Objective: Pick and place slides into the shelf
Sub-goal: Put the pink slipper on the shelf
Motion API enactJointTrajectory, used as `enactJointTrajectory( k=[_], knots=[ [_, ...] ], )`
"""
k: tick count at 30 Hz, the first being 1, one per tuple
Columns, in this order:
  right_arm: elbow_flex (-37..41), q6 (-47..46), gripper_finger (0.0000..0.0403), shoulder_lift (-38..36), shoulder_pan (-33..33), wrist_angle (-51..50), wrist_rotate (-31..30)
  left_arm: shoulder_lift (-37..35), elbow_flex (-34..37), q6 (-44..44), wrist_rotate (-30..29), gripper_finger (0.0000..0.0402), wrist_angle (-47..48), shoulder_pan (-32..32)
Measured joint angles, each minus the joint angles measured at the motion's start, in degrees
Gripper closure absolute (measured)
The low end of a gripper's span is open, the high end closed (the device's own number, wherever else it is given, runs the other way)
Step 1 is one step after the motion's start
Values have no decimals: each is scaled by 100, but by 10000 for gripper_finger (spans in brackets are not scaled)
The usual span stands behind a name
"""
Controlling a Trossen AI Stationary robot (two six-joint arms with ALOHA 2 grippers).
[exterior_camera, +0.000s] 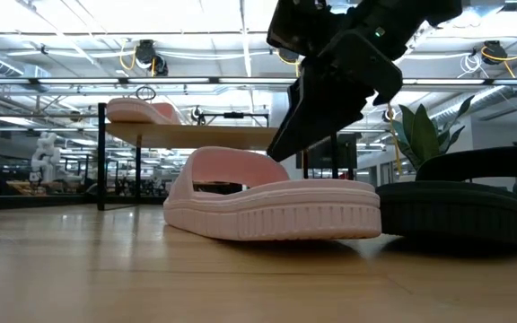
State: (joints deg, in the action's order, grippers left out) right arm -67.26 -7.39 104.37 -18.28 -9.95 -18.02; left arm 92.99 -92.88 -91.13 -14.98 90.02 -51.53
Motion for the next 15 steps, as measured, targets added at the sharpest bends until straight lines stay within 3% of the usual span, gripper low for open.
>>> enactJointTrajectory(
  k=[10, 15],
  knots=[
    [-2, -141, 188, 342, -52, 562, 101, -2, 0, -29, 2, 229, -3, 0],
    [0, -138, 189, 360, -54, 496, -574, -2, 0, -50, 0, 229, 0, 0]
  ],
)
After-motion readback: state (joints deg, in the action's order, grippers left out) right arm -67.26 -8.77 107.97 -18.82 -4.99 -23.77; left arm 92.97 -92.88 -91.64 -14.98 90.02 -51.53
